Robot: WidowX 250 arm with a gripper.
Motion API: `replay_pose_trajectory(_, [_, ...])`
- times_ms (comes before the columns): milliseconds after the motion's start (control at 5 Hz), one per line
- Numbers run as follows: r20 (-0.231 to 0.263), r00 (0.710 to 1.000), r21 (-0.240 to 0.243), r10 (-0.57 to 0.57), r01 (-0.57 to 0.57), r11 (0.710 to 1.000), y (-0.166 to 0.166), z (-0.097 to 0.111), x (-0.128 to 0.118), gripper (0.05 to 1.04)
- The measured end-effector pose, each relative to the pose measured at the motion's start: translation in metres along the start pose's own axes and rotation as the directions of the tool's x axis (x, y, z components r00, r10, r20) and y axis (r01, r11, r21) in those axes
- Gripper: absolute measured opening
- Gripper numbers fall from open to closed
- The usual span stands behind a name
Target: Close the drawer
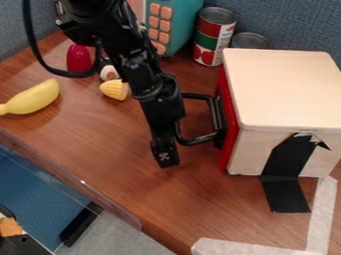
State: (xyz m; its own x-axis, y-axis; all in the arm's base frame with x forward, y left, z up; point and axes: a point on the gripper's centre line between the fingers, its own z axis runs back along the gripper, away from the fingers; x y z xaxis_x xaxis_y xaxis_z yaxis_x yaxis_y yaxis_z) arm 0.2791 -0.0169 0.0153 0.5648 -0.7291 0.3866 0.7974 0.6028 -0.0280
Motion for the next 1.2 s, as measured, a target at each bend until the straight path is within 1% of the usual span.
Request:
replay_pose_trajectory(200, [0.02,0.999,-0.069,0.039,-0.038,0.997,-0.005,-0.005,0.004,0.999])
replay_pose_trajectory(400, [0.032,0.999,-0.119,0.042,-0.038,0.992,-0.012,-0.004,0.003,0.999])
replay_pose_trajectory(600, [0.07,0.996,-0.14,0.06,-0.05,0.989,-0.01,0.02,-0.004,0.999])
replay_pose_trajectory(800, [0.042,0.988,-0.07,0.148,-0.144,0.987,0.011,0.071,-0.035,0.999])
replay_pose_trajectory(1000, [-0.019,0.965,0.065,0.263,-0.261,0.963,0.026,0.101,-0.068,0.999])
replay_pose_trajectory(1200, [-0.101,0.941,0.156,0.325,-0.307,0.939,0.029,0.141,-0.092,0.999])
